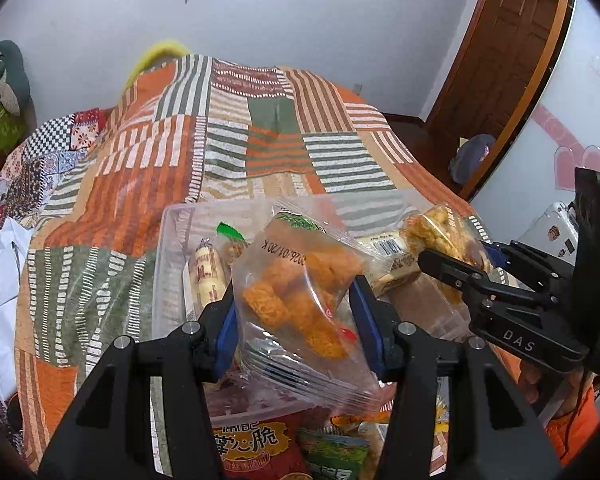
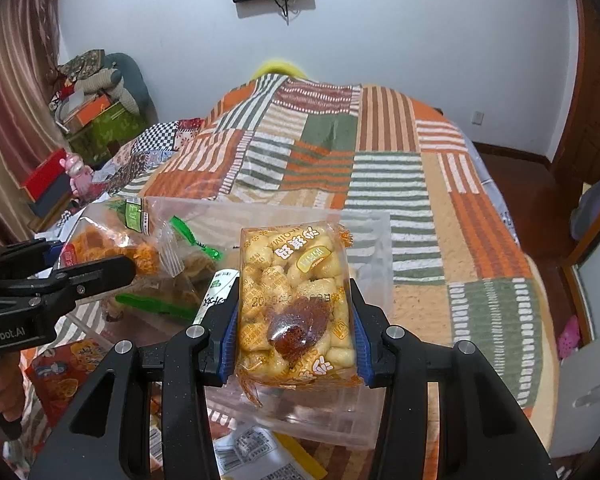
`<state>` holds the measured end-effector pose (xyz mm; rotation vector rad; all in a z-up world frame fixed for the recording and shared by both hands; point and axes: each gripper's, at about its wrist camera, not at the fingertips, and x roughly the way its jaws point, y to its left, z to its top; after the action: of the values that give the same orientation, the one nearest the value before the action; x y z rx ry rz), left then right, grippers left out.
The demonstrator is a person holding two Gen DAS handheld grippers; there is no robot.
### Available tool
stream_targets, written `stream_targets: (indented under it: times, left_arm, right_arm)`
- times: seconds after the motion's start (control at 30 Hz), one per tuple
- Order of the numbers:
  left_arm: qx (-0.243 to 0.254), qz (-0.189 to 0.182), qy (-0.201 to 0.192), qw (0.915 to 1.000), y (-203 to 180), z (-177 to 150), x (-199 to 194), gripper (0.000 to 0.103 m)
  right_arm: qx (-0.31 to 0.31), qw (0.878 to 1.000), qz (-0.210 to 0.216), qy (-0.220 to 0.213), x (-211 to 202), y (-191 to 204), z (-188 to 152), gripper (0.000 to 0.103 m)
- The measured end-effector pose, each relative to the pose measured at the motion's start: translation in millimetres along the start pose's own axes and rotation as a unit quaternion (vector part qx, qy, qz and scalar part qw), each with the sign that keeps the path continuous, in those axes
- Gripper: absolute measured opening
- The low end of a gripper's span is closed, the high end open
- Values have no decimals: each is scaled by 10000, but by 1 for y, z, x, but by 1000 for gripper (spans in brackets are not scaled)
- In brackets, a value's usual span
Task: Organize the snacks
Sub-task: 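Carry both bags over the clear box and open both tools to drop them, then grasp the red cartoon snack bag with left tool while right tool grasps the green jelly cup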
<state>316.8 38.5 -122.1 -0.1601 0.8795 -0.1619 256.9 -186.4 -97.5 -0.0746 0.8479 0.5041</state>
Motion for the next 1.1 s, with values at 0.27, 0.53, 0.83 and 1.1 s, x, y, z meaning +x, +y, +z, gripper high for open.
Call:
stream_targets:
  times: [0.27,0.53,0.83,1.1]
  left_arm:
    - [-7,81,200,9998,4,-5,11,53]
    - [-200,113,231,9995,13,-8,10,62]
    - [-56,179,-134,9997,6,-6,-19,76]
    - [-42,240,-371,9990,3,-16,-56,86]
  right_arm:
    - [-95,9998,15,193,8,3,-4,42]
    - [-163,9996,-27,220,6,5,-4,43]
    - [-99,9999,32,118,-12,4,-7,47]
    - [-87,9998,7,-177,-45,4,-13,59]
